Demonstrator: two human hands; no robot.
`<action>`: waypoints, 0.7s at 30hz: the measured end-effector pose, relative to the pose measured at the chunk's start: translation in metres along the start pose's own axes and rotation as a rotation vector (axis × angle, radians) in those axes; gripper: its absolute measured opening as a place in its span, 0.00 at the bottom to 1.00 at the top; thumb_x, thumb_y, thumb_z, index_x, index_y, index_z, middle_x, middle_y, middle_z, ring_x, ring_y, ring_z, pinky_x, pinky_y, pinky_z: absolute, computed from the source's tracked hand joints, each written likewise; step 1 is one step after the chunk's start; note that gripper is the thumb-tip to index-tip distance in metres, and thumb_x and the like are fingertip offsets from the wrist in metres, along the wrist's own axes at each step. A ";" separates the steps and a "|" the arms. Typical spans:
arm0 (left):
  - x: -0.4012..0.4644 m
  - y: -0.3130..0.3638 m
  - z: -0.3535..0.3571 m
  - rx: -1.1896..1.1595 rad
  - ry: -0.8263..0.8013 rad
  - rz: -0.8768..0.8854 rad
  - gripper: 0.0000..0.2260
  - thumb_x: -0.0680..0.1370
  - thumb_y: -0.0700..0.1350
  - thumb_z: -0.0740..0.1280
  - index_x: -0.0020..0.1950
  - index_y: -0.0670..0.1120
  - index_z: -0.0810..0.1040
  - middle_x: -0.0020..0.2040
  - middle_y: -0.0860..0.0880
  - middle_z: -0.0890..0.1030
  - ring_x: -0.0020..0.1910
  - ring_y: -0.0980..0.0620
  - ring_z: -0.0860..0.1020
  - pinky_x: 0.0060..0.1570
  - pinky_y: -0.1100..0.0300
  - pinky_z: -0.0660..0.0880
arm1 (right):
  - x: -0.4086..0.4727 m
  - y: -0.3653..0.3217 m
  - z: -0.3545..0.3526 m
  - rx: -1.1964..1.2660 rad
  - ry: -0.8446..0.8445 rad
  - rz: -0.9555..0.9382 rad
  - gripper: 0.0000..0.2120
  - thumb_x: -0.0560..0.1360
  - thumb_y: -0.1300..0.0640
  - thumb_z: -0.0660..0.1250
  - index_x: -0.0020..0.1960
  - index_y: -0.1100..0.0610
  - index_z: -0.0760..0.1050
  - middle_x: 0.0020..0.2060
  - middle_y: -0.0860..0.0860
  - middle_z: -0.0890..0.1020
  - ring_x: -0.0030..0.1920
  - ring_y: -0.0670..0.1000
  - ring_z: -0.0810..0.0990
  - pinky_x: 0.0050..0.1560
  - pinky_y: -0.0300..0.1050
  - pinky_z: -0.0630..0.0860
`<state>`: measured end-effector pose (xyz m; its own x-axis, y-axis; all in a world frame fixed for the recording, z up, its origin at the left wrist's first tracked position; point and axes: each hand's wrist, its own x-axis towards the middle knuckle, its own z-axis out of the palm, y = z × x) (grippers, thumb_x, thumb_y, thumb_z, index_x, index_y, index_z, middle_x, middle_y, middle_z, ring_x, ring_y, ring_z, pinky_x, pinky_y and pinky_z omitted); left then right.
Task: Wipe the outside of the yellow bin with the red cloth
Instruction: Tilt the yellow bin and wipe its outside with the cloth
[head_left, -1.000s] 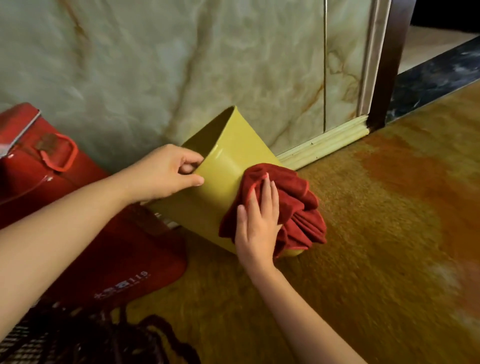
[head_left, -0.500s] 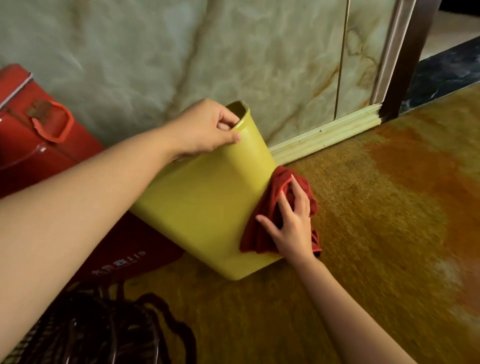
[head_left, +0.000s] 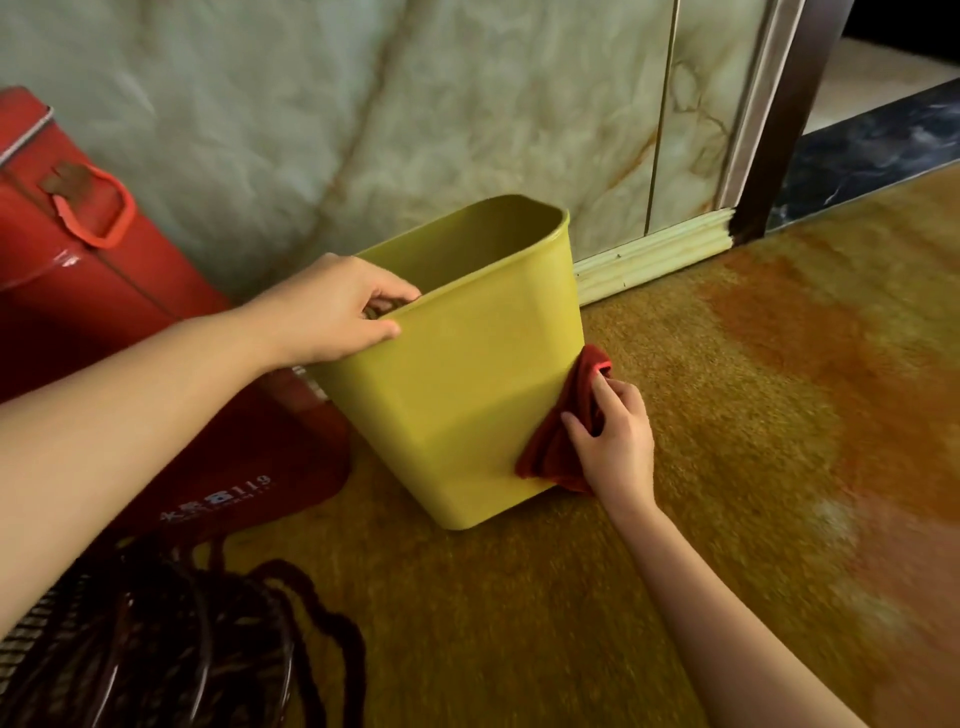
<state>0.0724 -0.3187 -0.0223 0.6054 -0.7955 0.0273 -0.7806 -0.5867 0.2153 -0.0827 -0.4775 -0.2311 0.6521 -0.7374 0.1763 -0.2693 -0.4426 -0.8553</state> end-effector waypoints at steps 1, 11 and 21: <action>-0.002 0.000 0.002 0.006 0.018 0.011 0.17 0.69 0.39 0.69 0.57 0.46 0.79 0.54 0.45 0.83 0.46 0.61 0.77 0.52 0.66 0.70 | -0.004 -0.001 -0.002 0.003 0.003 0.026 0.27 0.71 0.58 0.69 0.68 0.57 0.67 0.57 0.56 0.75 0.58 0.55 0.73 0.56 0.44 0.69; -0.016 0.012 0.007 0.056 0.146 0.155 0.14 0.70 0.37 0.67 0.55 0.42 0.79 0.53 0.40 0.83 0.52 0.44 0.80 0.49 0.56 0.73 | -0.060 -0.044 -0.017 0.236 -0.240 0.293 0.24 0.69 0.56 0.72 0.65 0.52 0.72 0.58 0.49 0.79 0.51 0.49 0.79 0.55 0.49 0.77; 0.011 0.005 -0.021 0.037 0.230 0.134 0.14 0.69 0.39 0.69 0.54 0.43 0.80 0.51 0.39 0.83 0.51 0.45 0.79 0.44 0.70 0.62 | -0.062 -0.064 -0.028 0.439 -0.378 0.363 0.23 0.68 0.59 0.72 0.63 0.50 0.74 0.55 0.48 0.80 0.47 0.53 0.83 0.48 0.57 0.81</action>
<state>0.0783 -0.3274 -0.0007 0.5121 -0.8136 0.2751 -0.8589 -0.4867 0.1594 -0.1256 -0.4179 -0.1737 0.7991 -0.5357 -0.2728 -0.2572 0.1056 -0.9606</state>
